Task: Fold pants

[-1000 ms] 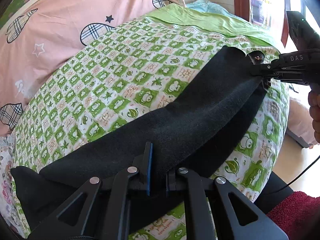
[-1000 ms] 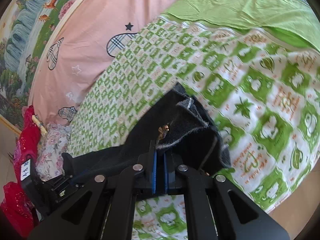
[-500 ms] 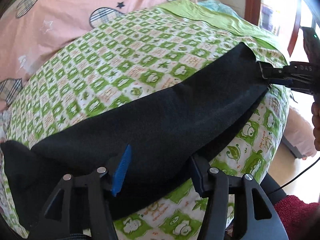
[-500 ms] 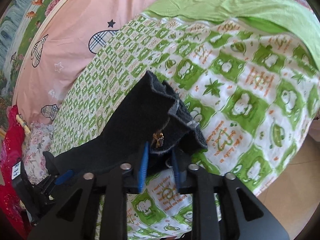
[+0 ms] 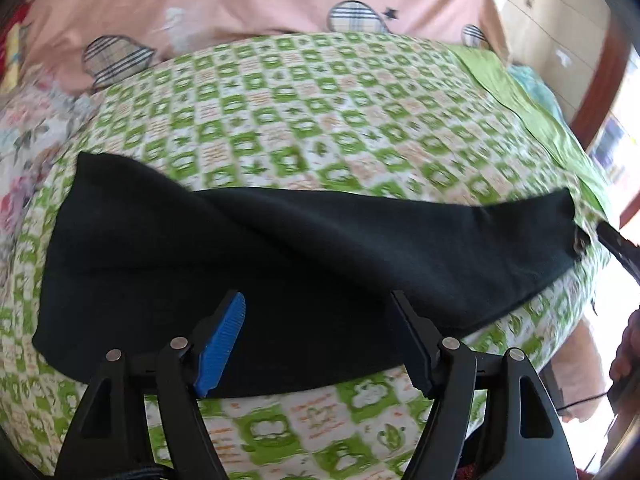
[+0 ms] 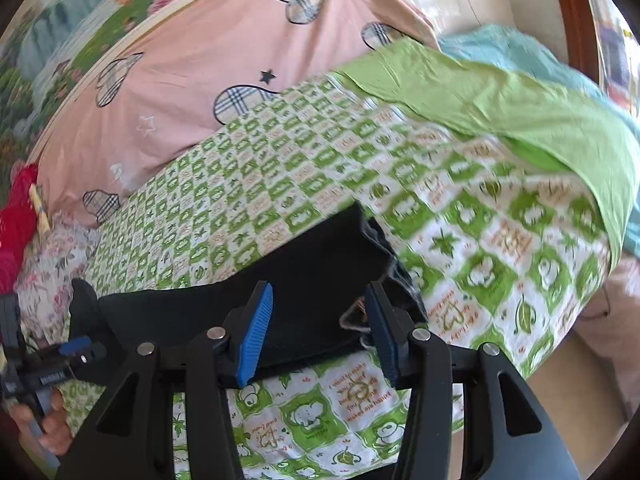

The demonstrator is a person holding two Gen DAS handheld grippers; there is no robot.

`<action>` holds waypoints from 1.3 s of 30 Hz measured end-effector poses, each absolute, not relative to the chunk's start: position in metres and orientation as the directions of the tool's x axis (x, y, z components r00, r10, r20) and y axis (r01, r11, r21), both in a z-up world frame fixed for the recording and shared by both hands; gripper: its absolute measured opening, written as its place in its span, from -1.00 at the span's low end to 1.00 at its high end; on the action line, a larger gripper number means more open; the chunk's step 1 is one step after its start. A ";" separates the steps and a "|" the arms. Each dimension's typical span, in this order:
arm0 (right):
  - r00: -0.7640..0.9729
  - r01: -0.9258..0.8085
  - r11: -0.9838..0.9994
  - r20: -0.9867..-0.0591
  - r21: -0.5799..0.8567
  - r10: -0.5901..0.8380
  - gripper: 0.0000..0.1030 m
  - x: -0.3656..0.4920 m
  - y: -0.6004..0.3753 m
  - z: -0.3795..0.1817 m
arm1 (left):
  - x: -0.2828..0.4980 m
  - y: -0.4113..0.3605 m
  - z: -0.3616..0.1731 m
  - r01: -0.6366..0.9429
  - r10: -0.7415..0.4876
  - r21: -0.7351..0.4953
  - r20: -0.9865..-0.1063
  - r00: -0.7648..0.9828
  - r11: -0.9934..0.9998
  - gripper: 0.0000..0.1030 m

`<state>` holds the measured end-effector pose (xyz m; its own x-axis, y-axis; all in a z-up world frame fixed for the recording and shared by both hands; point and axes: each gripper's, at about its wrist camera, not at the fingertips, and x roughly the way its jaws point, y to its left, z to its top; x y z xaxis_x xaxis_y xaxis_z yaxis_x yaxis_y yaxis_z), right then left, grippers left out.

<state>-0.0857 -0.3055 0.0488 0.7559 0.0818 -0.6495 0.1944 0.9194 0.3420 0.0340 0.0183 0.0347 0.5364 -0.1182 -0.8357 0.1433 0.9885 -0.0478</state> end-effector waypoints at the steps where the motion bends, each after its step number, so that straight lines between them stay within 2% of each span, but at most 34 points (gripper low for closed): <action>1: 0.765 0.174 0.931 -0.639 0.322 0.078 -0.04 -0.086 -0.299 0.054 | 0.037 0.025 0.037 0.120 -0.111 -0.054 -0.838 0.534 0.991 0.42; 7: 0.731 -0.098 0.935 -0.613 0.341 0.301 -0.04 -0.063 -0.242 0.062 | 0.071 0.077 0.046 -0.056 -0.037 -0.076 -0.861 0.507 0.996 0.43; 11: 0.633 -0.307 0.890 -0.625 0.338 0.456 -0.04 -0.045 -0.181 0.058 | 0.090 0.098 0.050 -0.147 0.011 -0.069 -0.876 0.482 0.987 0.48; 17: 0.494 -0.539 0.781 -0.632 0.316 0.597 -0.04 -0.020 -0.084 0.050 | 0.126 0.127 0.048 -0.278 0.024 -0.105 -0.905 0.425 0.955 0.51; 27: 0.375 -0.628 0.719 -0.693 0.298 0.615 -0.04 0.029 -0.006 0.021 | 0.162 0.150 0.034 -0.375 0.035 -0.108 -0.934 0.355 0.921 0.56; 39: 0.399 -0.653 0.727 -0.720 0.212 0.568 -0.05 0.059 0.016 0.004 | 0.185 0.150 0.032 -0.377 0.054 -0.081 -0.941 0.333 0.922 0.56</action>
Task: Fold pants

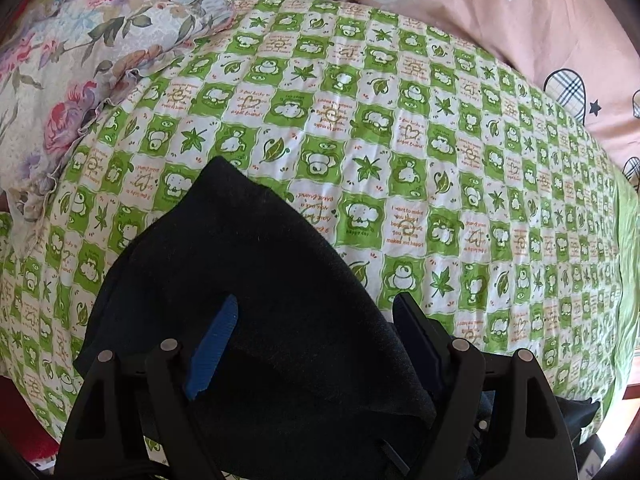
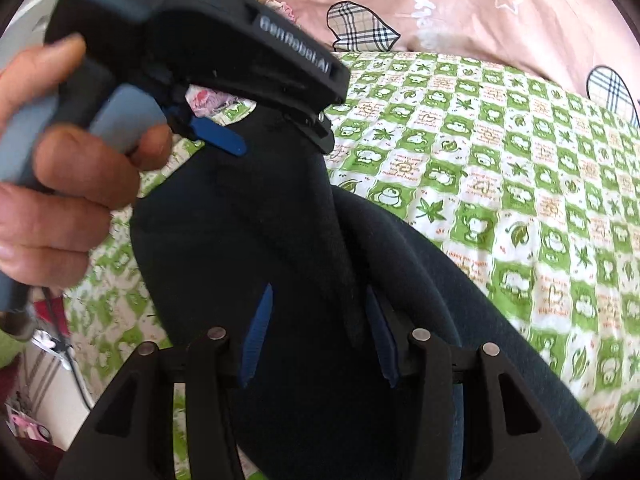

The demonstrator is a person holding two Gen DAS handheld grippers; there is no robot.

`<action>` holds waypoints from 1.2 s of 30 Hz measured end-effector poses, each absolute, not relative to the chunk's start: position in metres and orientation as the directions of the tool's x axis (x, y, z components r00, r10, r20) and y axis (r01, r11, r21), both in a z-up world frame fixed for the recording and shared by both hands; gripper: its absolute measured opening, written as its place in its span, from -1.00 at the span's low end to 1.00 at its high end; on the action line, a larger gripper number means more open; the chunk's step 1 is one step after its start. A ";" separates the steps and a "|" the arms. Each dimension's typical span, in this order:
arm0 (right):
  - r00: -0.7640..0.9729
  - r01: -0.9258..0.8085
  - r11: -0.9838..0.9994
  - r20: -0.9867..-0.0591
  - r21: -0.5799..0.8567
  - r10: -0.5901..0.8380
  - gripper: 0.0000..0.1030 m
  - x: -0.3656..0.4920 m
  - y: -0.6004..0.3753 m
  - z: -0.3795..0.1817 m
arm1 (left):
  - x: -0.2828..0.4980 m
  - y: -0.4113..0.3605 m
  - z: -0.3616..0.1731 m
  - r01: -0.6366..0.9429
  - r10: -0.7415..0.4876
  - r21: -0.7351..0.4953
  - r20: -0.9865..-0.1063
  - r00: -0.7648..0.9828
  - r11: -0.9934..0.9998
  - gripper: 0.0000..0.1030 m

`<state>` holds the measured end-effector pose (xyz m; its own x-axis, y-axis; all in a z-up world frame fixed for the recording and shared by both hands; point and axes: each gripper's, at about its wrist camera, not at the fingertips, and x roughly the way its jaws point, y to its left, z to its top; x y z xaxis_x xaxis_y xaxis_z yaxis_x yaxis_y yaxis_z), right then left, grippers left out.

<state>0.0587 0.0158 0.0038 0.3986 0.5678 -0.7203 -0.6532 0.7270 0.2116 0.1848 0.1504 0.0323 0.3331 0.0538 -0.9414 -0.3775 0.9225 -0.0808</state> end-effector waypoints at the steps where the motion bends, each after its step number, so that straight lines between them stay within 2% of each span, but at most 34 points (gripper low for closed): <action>1: 0.394 -0.655 0.725 -0.723 0.212 0.567 -0.08 0.061 0.016 0.002 | 0.187 0.151 0.033 -0.378 0.061 -0.073 -0.941 0.332 0.923 0.56; 5: 0.384 -0.662 0.721 -0.732 0.206 0.562 -0.55 0.064 0.019 -0.004 | 0.195 0.155 0.026 -0.389 0.095 -0.032 -0.949 0.302 0.921 0.55; 6: 0.382 -0.663 0.720 -0.733 0.207 0.563 -0.60 0.064 0.019 -0.004 | 0.196 0.155 0.023 -0.388 0.103 -0.021 -0.949 0.297 0.921 0.52; 7: 0.383 -0.664 0.719 -0.731 0.207 0.564 -0.65 0.063 0.018 -0.004 | 0.196 0.154 0.021 -0.384 0.110 -0.012 -0.949 0.294 0.923 0.41; 9: 0.383 -0.667 0.715 -0.727 0.208 0.569 -0.76 0.062 0.018 -0.003 | 0.193 0.153 0.017 -0.371 0.106 -0.011 -0.950 0.294 0.929 0.00; 10: 0.383 -0.669 0.714 -0.726 0.209 0.571 -0.82 0.061 0.017 -0.002 | 0.190 0.153 0.016 -0.365 0.095 -0.021 -0.950 0.297 0.931 -0.36; 12: 0.380 -0.673 0.708 -0.721 0.214 0.579 -0.85 0.057 0.016 0.001 | 0.183 0.154 0.017 -0.359 0.072 -0.046 -0.949 0.308 0.932 -0.61; 14: 0.385 -0.679 0.702 -0.709 0.216 0.590 -0.86 0.053 0.015 0.007 | 0.172 0.155 0.023 -0.358 0.075 -0.056 -0.937 0.341 0.932 -0.76; 18: 0.389 -0.722 0.659 -0.665 0.210 0.638 -0.86 0.034 0.017 0.030 | 0.144 0.160 0.039 -0.355 0.058 -0.101 -0.909 0.412 0.930 -0.84; 26: 0.321 -0.786 0.577 -0.652 0.221 0.687 -0.87 0.006 0.030 0.047 | 0.059 0.194 0.063 -0.359 -0.035 -0.304 -0.803 0.594 0.883 -0.87; 29: 0.306 -0.796 0.567 -0.666 0.214 0.681 -0.87 -0.003 0.036 0.043 | 0.029 0.211 0.057 -0.371 -0.061 -0.374 -0.770 0.635 0.850 -0.87; 36: 0.300 -0.800 0.572 -0.706 0.179 0.641 -0.87 -0.011 0.046 0.029 | -0.005 0.236 0.028 -0.395 -0.084 -0.448 -0.740 0.667 0.802 -0.87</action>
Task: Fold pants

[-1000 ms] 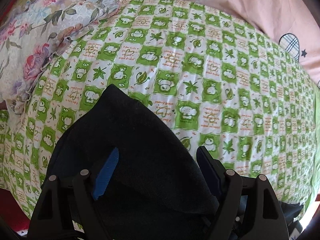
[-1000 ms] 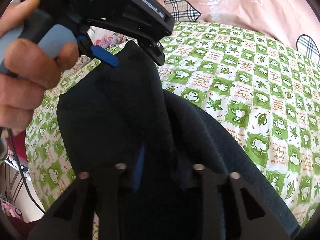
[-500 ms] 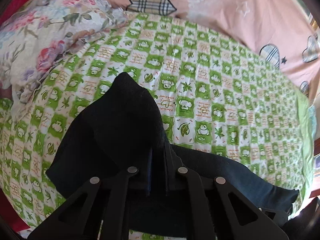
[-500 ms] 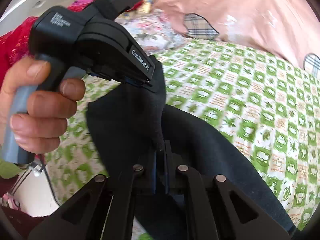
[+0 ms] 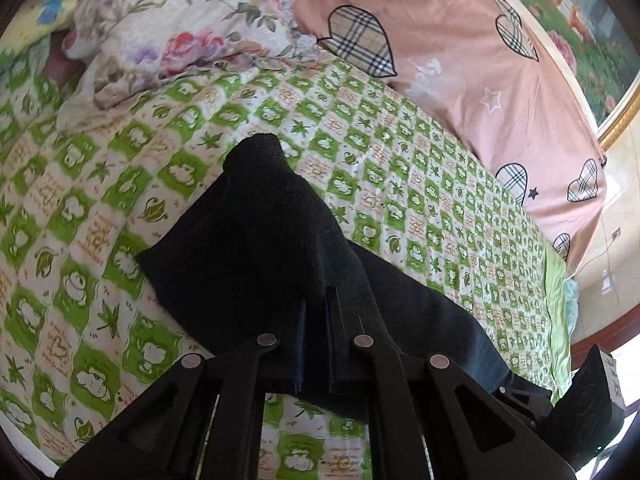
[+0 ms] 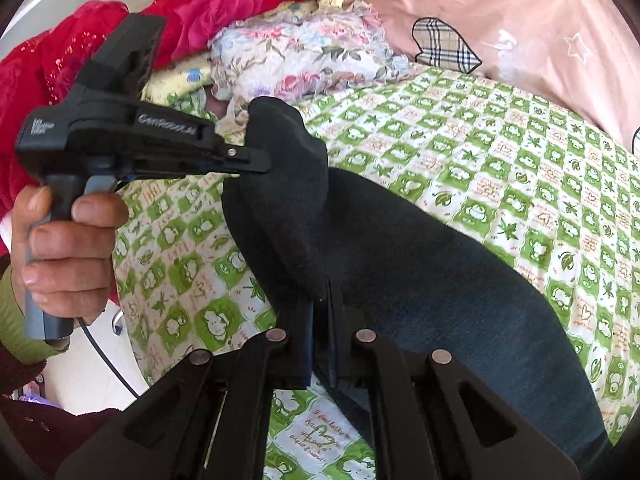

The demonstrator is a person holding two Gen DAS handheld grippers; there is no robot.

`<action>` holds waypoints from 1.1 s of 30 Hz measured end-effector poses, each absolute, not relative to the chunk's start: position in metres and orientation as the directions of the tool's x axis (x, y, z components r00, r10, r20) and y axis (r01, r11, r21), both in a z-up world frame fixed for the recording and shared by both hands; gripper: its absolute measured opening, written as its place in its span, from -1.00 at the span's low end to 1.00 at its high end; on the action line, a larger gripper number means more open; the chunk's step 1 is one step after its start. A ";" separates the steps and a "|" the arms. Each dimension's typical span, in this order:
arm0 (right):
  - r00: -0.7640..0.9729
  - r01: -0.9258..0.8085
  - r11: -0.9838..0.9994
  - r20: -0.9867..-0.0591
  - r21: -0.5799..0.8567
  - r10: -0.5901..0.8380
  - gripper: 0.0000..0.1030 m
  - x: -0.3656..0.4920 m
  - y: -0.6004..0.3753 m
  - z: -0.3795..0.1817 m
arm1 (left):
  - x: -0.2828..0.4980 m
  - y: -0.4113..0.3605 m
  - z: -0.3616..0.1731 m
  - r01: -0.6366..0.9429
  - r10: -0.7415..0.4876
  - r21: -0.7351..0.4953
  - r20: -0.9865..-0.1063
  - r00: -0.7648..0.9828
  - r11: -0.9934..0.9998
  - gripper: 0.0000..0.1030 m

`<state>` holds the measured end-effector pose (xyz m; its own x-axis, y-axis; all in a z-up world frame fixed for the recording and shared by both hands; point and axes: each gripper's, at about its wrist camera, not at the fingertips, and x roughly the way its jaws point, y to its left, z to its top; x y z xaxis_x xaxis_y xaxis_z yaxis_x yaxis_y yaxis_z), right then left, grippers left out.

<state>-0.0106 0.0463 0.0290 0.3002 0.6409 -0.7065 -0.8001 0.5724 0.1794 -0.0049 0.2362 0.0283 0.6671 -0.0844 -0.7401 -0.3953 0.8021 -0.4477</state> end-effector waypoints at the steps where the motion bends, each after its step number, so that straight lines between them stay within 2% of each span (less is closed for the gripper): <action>1: 0.304 -0.805 0.570 -0.710 0.166 0.636 -0.87 -0.011 0.048 0.028 | -0.008 0.239 0.025 -0.397 -0.090 -0.459 -0.735 0.672 0.795 -0.87; 11: 0.294 -0.825 0.554 -0.751 0.113 0.592 -0.87 -0.018 0.057 0.016 | -0.034 0.246 0.001 -0.405 -0.116 -0.488 -0.736 0.667 0.773 -0.87; 18: 0.271 -0.821 0.556 -0.770 0.128 0.578 -0.87 -0.018 0.060 0.009 | -0.041 0.249 -0.012 -0.422 -0.110 -0.472 -0.757 0.644 0.774 -0.86; 23: 0.256 -0.822 0.552 -0.776 0.139 0.576 -0.74 -0.019 0.062 0.007 | -0.049 0.252 -0.016 -0.441 -0.088 -0.448 -0.772 0.629 0.777 -0.81; 24: 0.254 -0.820 0.555 -0.778 0.142 0.574 -0.73 -0.019 0.062 0.006 | -0.050 0.253 -0.016 -0.444 -0.083 -0.443 -0.774 0.627 0.778 -0.77; 26: 0.242 -0.815 0.557 -0.777 0.162 0.580 -0.32 -0.018 0.062 0.006 | -0.053 0.256 -0.014 -0.459 -0.070 -0.433 -0.782 0.619 0.776 -0.56; 27: 0.237 -0.816 0.552 -0.769 0.174 0.593 -0.23 -0.019 0.060 0.008 | -0.055 0.258 -0.012 -0.469 -0.060 -0.426 -0.786 0.615 0.774 -0.47; 28: 0.241 -0.816 0.550 -0.763 0.175 0.600 -0.16 -0.021 0.060 0.010 | -0.056 0.260 -0.010 -0.473 -0.052 -0.420 -0.787 0.614 0.775 -0.26; 29: 0.245 -0.817 0.550 -0.758 0.174 0.604 -0.16 -0.022 0.059 0.012 | -0.058 0.261 -0.007 -0.476 -0.037 -0.407 -0.788 0.614 0.779 -0.05; 33: 0.258 -0.797 0.568 -0.734 0.205 0.628 -0.16 -0.021 0.049 0.021 | -0.061 0.269 0.001 -0.497 -0.009 -0.386 -0.796 0.605 0.777 0.18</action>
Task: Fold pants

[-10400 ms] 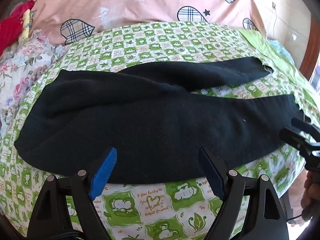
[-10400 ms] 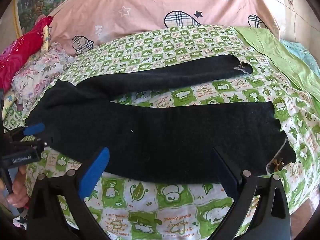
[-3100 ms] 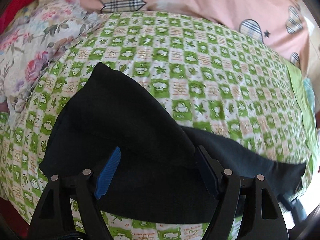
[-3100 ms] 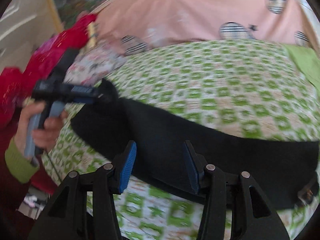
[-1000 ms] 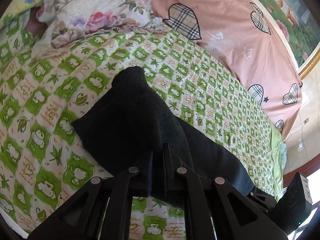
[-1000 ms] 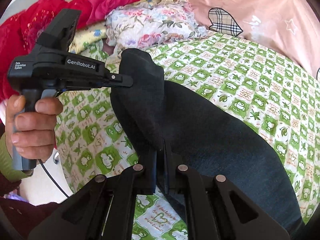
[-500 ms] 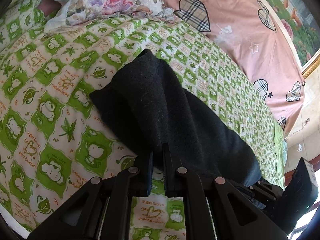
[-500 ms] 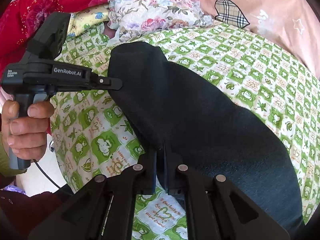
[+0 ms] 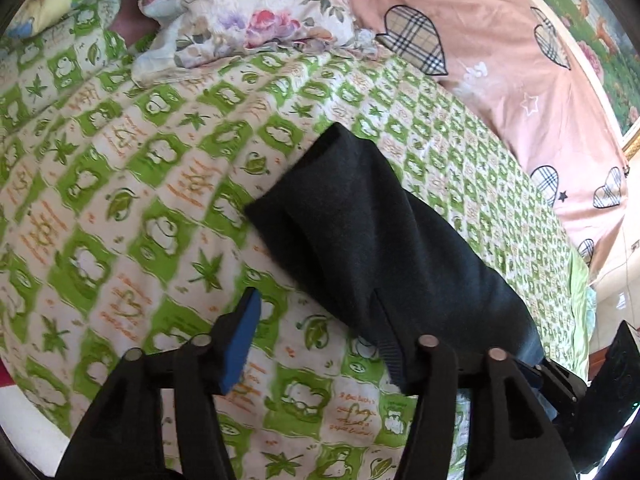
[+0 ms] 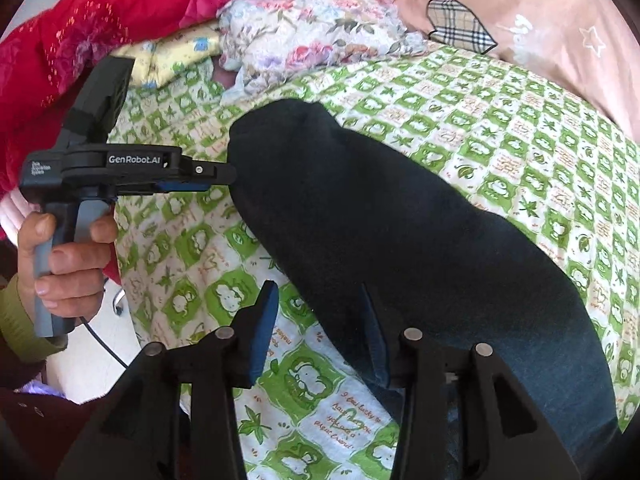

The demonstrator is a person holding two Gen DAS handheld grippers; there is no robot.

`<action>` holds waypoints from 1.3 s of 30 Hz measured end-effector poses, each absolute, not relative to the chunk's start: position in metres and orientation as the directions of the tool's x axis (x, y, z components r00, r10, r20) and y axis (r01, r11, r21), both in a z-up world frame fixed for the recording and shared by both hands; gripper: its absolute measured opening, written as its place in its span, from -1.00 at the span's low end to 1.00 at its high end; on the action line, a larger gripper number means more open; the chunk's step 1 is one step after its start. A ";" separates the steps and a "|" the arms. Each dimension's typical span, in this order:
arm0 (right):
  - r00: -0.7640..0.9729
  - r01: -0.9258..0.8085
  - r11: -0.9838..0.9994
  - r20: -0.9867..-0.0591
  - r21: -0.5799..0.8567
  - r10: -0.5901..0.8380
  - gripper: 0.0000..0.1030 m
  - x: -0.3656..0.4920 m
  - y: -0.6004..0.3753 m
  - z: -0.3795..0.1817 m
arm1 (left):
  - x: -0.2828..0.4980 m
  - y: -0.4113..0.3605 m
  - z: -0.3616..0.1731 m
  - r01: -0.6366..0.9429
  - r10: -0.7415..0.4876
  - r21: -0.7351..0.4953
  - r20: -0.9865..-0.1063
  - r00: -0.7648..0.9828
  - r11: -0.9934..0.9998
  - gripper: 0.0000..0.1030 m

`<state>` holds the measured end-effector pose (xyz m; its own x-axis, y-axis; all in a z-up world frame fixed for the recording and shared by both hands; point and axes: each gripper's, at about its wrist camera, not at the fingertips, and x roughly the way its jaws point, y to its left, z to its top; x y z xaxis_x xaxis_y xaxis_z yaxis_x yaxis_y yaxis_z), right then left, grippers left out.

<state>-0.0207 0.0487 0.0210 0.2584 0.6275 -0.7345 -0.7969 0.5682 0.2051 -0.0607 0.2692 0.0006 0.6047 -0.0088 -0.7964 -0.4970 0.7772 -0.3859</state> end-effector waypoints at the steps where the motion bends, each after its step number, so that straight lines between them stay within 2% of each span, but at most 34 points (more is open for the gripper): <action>1: 0.261 -0.790 0.574 -0.729 0.216 0.632 -0.16 -0.019 0.046 0.023 | -0.060 0.271 0.001 -0.508 -0.005 -0.380 -0.804 0.595 0.774 0.19; 9: 0.340 -0.672 0.677 -0.687 0.300 0.642 -0.16 0.018 -0.001 0.037 | -0.049 0.286 0.000 -0.531 -0.054 -0.422 -0.817 0.575 0.735 0.34; 11: 0.356 -0.626 0.701 -0.675 0.342 0.646 -0.16 0.033 -0.016 0.040 | -0.046 0.285 0.002 -0.529 -0.050 -0.413 -0.820 0.570 0.741 0.43; 14: 0.388 -0.543 0.739 -0.662 0.398 0.641 -0.16 0.058 -0.037 0.039 | -0.042 0.285 0.005 -0.530 -0.016 -0.378 -0.824 0.566 0.759 0.45; 19: 0.391 -0.504 0.755 -0.669 0.420 0.632 -0.16 0.098 -0.041 0.036 | -0.034 0.289 0.000 -0.536 -0.012 -0.360 -0.838 0.546 0.764 0.45; 25: 0.321 -0.520 0.753 -0.726 0.402 0.609 -0.16 0.141 -0.015 0.019 | -0.022 0.295 -0.010 -0.549 -0.007 -0.344 -0.852 0.524 0.761 0.44; 28: 0.256 -0.548 0.741 -0.765 0.389 0.591 -0.16 0.152 0.003 0.004 | -0.016 0.298 -0.014 -0.554 -0.009 -0.344 -0.855 0.518 0.759 0.37; 32: 0.162 -0.586 0.721 -0.818 0.369 0.551 -0.16 0.159 0.022 -0.021 | -0.006 0.299 -0.020 -0.548 -0.023 -0.350 -0.857 0.515 0.760 0.04; 36: 0.107 -0.599 0.692 -0.816 0.402 0.568 -0.18 0.157 0.024 -0.030 | 0.008 0.296 -0.024 -0.540 -0.004 -0.332 -0.855 0.519 0.774 -0.06; 37: 0.094 -0.603 0.685 -0.816 0.409 0.571 -0.24 0.155 0.025 -0.029 | 0.012 0.295 -0.025 -0.534 0.002 -0.326 -0.852 0.523 0.780 -0.14; 39: 0.064 -0.616 0.659 -0.807 0.432 0.588 -0.57 0.149 0.027 -0.029 | 0.014 0.293 -0.022 -0.520 -0.001 -0.332 -0.844 0.537 0.787 -0.35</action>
